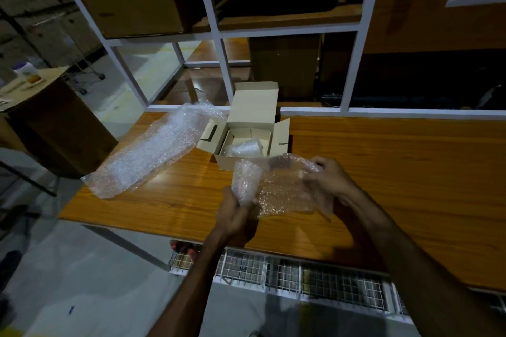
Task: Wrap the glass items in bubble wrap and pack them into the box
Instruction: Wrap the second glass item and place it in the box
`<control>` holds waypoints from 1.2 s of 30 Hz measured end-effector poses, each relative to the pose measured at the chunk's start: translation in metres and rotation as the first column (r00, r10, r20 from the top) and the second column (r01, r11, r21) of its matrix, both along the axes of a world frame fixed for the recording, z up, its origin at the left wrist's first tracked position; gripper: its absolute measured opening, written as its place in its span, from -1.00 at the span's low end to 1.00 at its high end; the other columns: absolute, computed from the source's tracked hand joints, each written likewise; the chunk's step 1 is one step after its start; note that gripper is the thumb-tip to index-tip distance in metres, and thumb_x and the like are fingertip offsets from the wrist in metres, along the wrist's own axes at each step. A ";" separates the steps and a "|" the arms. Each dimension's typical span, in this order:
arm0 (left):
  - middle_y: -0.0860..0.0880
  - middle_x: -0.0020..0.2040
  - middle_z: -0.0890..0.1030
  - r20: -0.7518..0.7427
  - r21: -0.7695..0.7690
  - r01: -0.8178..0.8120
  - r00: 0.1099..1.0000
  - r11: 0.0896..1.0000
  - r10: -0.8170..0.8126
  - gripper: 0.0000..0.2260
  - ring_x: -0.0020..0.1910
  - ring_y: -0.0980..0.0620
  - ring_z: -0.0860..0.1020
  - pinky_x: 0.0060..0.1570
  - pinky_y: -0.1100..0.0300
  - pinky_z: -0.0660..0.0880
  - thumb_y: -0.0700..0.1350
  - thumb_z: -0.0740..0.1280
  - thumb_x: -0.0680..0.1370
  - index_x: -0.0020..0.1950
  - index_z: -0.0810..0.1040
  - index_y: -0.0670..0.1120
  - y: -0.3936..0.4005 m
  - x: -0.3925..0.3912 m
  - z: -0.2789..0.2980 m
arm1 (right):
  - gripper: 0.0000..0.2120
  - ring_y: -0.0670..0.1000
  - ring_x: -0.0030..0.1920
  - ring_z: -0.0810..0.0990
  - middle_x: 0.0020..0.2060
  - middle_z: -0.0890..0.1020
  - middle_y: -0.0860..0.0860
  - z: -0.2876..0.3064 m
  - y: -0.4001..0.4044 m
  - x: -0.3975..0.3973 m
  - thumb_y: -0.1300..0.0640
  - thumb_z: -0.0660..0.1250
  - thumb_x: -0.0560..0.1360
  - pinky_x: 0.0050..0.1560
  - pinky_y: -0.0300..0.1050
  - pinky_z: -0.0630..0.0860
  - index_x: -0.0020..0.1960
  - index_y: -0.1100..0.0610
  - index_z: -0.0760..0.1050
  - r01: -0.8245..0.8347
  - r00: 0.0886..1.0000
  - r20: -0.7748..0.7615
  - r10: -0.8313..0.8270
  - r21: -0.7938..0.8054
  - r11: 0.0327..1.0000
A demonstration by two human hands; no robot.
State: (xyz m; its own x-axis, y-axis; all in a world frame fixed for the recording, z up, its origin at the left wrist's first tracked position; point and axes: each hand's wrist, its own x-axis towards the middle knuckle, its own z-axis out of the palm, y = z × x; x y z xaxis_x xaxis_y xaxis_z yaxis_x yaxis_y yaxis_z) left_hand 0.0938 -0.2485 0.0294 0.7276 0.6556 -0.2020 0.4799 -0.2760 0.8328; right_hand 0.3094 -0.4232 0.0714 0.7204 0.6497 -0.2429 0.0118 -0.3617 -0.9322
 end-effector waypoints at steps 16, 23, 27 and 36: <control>-0.13 0.33 0.52 0.172 -0.286 -0.033 0.982 0.958 0.085 -0.62 0.18 -0.12 0.65 0.10 -0.12 0.69 -0.08 0.30 0.71 0.45 0.21 -0.04 -0.013 -0.006 0.022 | -0.62 0.33 0.32 0.61 0.33 0.60 0.32 0.015 0.038 -0.039 0.07 0.09 0.74 0.26 0.39 0.57 0.49 0.20 0.40 0.272 0.631 -0.753 0.185 0.439 0.857; -0.06 0.17 0.58 0.207 -0.200 -0.070 0.972 0.977 0.112 -0.52 -0.07 0.10 0.70 -0.20 0.18 0.68 -0.20 0.45 0.60 0.40 0.27 -0.05 -0.013 -0.005 0.026 | -0.69 0.35 0.34 0.58 0.31 0.62 0.30 0.028 0.056 -0.044 0.08 0.09 0.75 0.35 0.53 0.43 0.41 0.10 0.47 0.348 0.617 -0.768 0.173 0.463 0.815; -0.02 0.10 0.58 0.217 -0.191 -0.065 0.970 0.979 0.107 -0.54 -0.23 0.26 0.69 -0.31 0.28 0.62 -0.20 0.44 0.62 0.41 0.27 -0.12 -0.017 -0.002 0.031 | -0.49 0.32 0.34 0.58 0.30 0.62 0.30 0.038 0.067 -0.052 -0.14 0.20 0.68 0.39 0.43 0.45 0.45 0.20 0.48 0.320 0.661 -0.737 0.141 0.448 0.835; -0.08 0.18 0.59 0.188 -0.175 -0.057 0.978 0.983 0.091 -0.54 0.05 -0.06 0.66 -0.11 -0.03 0.69 -0.07 0.50 0.58 0.37 0.35 0.01 -0.013 -0.002 0.037 | -0.65 0.22 0.52 0.39 0.49 0.46 0.15 0.031 0.076 -0.068 0.08 0.21 0.71 0.56 0.21 0.33 0.44 0.16 0.52 0.160 0.847 -0.512 0.145 0.505 0.848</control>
State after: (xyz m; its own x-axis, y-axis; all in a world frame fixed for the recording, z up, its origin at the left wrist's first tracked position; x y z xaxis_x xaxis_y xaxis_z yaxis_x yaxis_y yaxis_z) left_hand 0.0915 -0.2610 0.0666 0.7145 0.6780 -0.1727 0.3178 -0.0946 0.9434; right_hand 0.2413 -0.3475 0.1022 0.5907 0.7792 -0.2096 -0.5212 0.1701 -0.8363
